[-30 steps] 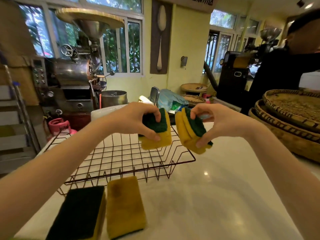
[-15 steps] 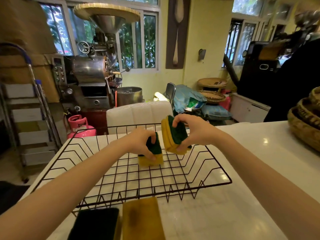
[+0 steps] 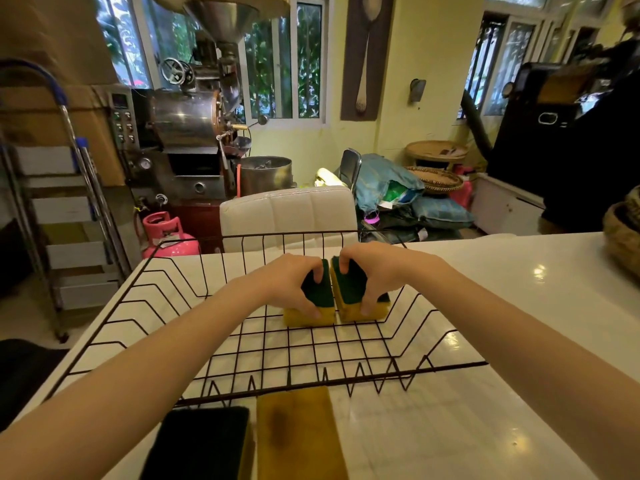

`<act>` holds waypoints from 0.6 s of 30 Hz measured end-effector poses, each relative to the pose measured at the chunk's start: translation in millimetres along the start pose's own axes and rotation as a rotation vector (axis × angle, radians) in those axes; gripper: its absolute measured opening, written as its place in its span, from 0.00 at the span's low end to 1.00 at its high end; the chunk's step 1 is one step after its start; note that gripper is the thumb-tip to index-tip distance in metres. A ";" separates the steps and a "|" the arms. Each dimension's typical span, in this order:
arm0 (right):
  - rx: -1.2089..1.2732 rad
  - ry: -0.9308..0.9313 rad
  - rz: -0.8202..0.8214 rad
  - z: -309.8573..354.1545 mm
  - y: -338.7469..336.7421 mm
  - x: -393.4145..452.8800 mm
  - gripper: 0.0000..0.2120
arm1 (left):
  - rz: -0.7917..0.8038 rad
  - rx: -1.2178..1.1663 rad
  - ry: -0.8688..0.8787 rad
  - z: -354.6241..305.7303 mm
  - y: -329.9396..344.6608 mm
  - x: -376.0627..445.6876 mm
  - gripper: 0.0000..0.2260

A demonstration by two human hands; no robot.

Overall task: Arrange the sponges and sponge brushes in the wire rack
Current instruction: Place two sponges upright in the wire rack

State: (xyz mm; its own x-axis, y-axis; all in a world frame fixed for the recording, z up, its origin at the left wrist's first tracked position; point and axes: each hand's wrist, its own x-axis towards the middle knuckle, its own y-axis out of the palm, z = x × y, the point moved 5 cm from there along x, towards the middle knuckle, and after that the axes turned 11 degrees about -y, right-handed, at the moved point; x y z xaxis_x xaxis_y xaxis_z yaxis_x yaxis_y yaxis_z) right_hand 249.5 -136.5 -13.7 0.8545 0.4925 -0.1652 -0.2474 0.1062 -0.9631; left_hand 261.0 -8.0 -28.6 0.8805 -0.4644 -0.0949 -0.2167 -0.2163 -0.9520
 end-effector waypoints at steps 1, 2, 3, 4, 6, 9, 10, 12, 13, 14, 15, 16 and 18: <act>-0.008 -0.001 0.004 0.6 0.7 1.6 0.32 | 0.000 -0.003 0.003 -0.2 0.0 0.0 0.18; -0.014 0.000 0.006 0.7 1.3 3.0 0.32 | 0.004 -0.006 0.006 0.0 0.3 0.1 0.18; -0.018 0.001 0.009 0.7 2.1 4.0 0.32 | 0.009 -0.008 0.008 0.1 1.0 0.5 0.18; -0.019 0.001 0.011 0.7 3.3 4.8 0.32 | 0.017 -0.010 0.008 0.4 2.0 0.6 0.18; -0.009 -0.003 0.009 0.4 5.2 5.5 0.32 | 0.031 -0.012 0.004 0.8 3.5 1.1 0.18; 0.011 -0.010 0.004 -0.8 6.7 5.7 0.31 | 0.049 -0.002 -0.011 1.2 5.6 2.4 0.20; 0.011 -0.015 0.000 -1.2 7.1 5.5 0.31 | 0.054 0.003 -0.015 1.3 6.4 3.1 0.21; 0.020 -0.017 -0.008 -2.3 7.3 4.9 0.31 | 0.061 0.021 -0.024 1.3 7.9 4.5 0.21; 0.027 -0.013 -0.008 -3.0 7.4 4.7 0.31 | 0.062 0.031 -0.028 0.9 8.5 5.1 0.22; 0.029 -0.005 -0.001 -3.6 7.9 4.7 0.31 | 0.063 0.040 -0.032 0.2 9.0 5.3 0.22; 0.030 0.003 0.012 -3.2 8.4 4.5 0.31 | 0.066 0.046 -0.035 -0.9 9.1 5.3 0.22; 0.025 0.013 0.028 -2.9 9.1 4.7 0.32 | 0.073 0.051 -0.040 -2.2 8.8 4.6 0.22; 0.005 0.025 0.053 -0.7 9.6 4.3 0.33 | 0.110 0.067 -0.060 -4.6 5.9 1.2 0.23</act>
State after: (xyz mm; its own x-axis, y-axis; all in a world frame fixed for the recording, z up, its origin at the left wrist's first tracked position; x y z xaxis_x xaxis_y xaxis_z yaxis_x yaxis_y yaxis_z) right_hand 251.1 -134.0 -23.8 0.8513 0.4757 -0.2216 -0.2951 0.0846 -0.9517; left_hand 258.8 -13.8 -32.9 0.8771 -0.4294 -0.2150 -0.2865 -0.1085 -0.9519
